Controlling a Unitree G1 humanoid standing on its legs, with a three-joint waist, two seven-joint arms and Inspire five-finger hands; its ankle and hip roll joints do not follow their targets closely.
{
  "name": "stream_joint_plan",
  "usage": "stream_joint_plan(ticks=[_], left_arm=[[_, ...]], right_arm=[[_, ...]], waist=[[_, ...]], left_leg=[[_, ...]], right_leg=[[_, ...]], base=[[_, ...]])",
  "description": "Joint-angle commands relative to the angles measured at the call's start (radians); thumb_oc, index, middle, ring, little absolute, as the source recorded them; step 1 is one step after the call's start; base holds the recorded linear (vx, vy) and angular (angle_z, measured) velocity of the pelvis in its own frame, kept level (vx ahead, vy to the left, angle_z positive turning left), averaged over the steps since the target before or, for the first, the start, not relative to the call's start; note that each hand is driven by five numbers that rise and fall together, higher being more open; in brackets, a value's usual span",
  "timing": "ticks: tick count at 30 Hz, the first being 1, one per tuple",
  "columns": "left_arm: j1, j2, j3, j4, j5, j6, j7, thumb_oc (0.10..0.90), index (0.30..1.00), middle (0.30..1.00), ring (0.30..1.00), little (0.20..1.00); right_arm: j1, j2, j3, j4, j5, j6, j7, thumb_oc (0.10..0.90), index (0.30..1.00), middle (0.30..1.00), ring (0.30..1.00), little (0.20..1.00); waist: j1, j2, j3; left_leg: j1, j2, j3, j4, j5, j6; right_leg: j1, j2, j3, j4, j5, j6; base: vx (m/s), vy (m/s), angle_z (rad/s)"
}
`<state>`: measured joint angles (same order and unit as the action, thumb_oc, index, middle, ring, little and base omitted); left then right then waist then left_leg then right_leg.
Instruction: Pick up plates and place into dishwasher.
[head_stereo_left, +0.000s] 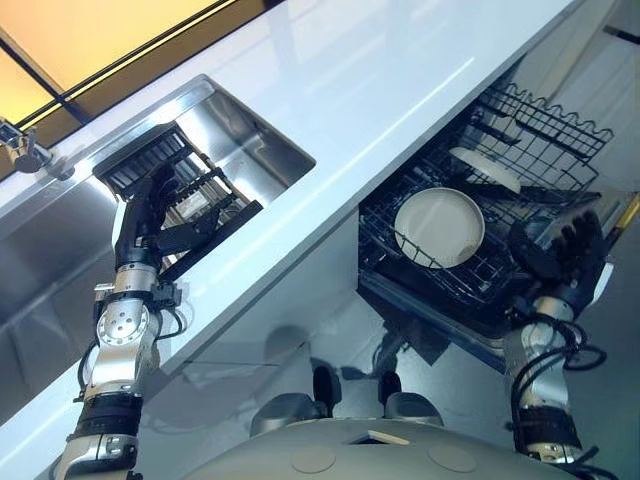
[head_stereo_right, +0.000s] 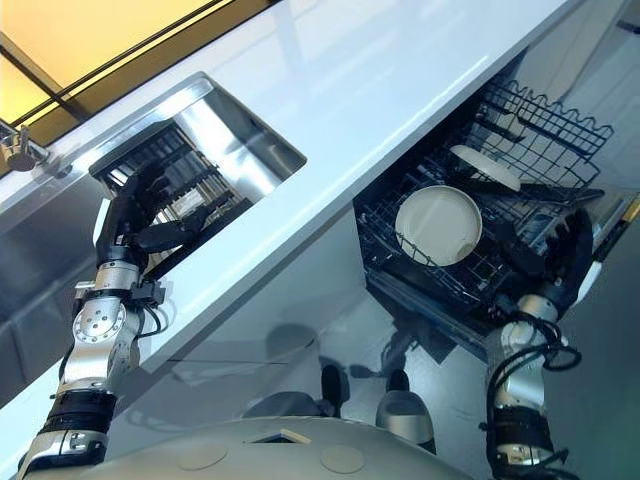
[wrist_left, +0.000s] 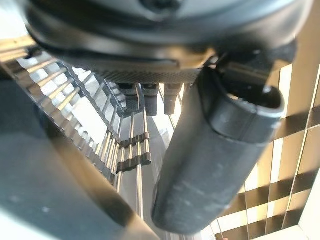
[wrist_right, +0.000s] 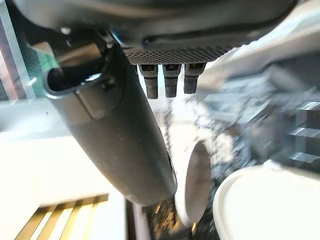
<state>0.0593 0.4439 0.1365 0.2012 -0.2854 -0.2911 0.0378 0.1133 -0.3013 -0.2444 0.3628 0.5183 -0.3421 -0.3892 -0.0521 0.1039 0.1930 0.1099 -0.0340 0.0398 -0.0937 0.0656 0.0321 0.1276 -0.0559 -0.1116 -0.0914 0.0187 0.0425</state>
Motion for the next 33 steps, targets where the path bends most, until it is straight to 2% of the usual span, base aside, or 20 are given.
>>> stream_joint_plan(ticks=[1, 4, 8, 14, 23, 26, 29, 33], left_arm=[[-0.049, 0.027, 0.014, -0.014, -0.05, -0.079, 0.011, 0.8, 0.9, 0.9, 0.9, 0.9], [-0.068, 0.037, -0.004, -0.004, -0.05, -0.075, 0.014, 0.8, 0.9, 0.9, 0.9, 0.9], [-0.098, 0.05, -0.026, -0.001, -0.059, -0.058, 0.02, 0.8, 0.9, 0.9, 0.9, 0.9], [-0.13, 0.059, -0.052, 0.002, -0.065, -0.053, 0.036, 0.8, 0.9, 0.9, 0.9, 0.9], [-0.159, 0.068, -0.059, 0.009, -0.069, -0.058, 0.082, 0.8, 0.9, 0.9, 0.9, 0.9], [-0.161, 0.066, -0.059, 0.023, -0.074, -0.068, 0.091, 0.8, 0.9, 0.9, 0.9, 0.9], [-0.162, 0.064, -0.062, 0.039, -0.073, -0.086, 0.095, 0.8, 0.9, 0.9, 0.9, 0.9], [-0.163, 0.064, -0.063, 0.058, -0.074, -0.1, 0.099, 0.8, 0.9, 0.9, 0.9, 0.9]], right_arm=[[-0.059, -0.029, -0.064, -0.014, 0.152, -0.024, 0.111, 0.8, 0.9, 0.9, 0.9, 0.9], [-0.07, -0.039, -0.055, 0.047, 0.203, 0.005, 0.18, 0.8, 0.9, 0.9, 0.9, 0.9], [-0.101, -0.07, -0.027, 0.127, 0.206, 0.034, 0.205, 0.8, 0.9, 0.9, 0.9, 0.9], [-0.156, -0.113, 0.017, 0.209, 0.204, 0.072, 0.311, 0.8, 0.9, 0.9, 0.9, 0.9], [-0.232, -0.151, 0.06, 0.217, 0.073, 0.023, 0.264, 0.8, 0.9, 0.9, 0.9, 0.9], [-0.241, -0.15, 0.085, 0.186, -0.026, -0.024, 0.205, 0.8, 0.9, 0.9, 0.9, 0.9], [-0.249, -0.145, 0.086, 0.15, -0.056, -0.041, 0.042, 0.8, 0.9, 0.9, 0.9, 0.9], [-0.261, -0.12, 0.017, 0.16, 0.141, -0.045, -0.108, 0.8, 0.9, 0.9, 0.9, 0.9]], waist=[[-0.011, -0.013, -0.034], [-0.011, -0.011, -0.026], [-0.003, 0.001, -0.013], [0.012, 0.023, 0.022], [0.033, 0.039, 0.073], [0.038, 0.04, 0.083], [0.039, 0.037, 0.088], [0.042, 0.027, 0.084]], left_leg=[[0.016, -0.013, 0.046, 0.01, -0.13, 0.004], [0.011, -0.014, 0.045, 0.01, -0.127, 0.001], [-0.005, -0.018, 0.037, 0.012, -0.12, -0.003], [-0.031, -0.025, 0.017, 0.015, -0.105, -0.008], [-0.07, -0.029, -0.007, 0.025, -0.086, -0.012], [-0.078, -0.031, -0.013, 0.029, -0.082, -0.01], [-0.085, -0.031, -0.015, 0.033, -0.081, -0.009], [-0.081, -0.03, -0.016, 0.033, -0.087, -0.003]], right_leg=[[-0.093, 0.028, -0.01, 0.169, -0.142, 0.031], [-0.099, 0.027, -0.01, 0.169, -0.137, 0.03], [-0.114, 0.024, -0.009, 0.172, -0.133, 0.028], [-0.136, 0.018, -0.012, 0.18, -0.128, 0.023], [-0.178, 0.01, -0.023, 0.21, -0.127, 0.013], [-0.186, 0.01, -0.027, 0.219, -0.129, 0.01], [-0.195, 0.012, -0.026, 0.231, -0.134, 0.007], [-0.196, 0.016, -0.027, 0.245, -0.143, 0.005]], base=[[-0.01, -0.035, -0.05], [-0.01, -0.031, -0.1], [-0.01, -0.011, -0.02], [-0.03, -0.006, 0.02], [-0.01, -0.007, 0.06], [0.01, 0.016, 0.03], [0.0, 0.021, 0.06], [0.03, 0.011, 0.1]])
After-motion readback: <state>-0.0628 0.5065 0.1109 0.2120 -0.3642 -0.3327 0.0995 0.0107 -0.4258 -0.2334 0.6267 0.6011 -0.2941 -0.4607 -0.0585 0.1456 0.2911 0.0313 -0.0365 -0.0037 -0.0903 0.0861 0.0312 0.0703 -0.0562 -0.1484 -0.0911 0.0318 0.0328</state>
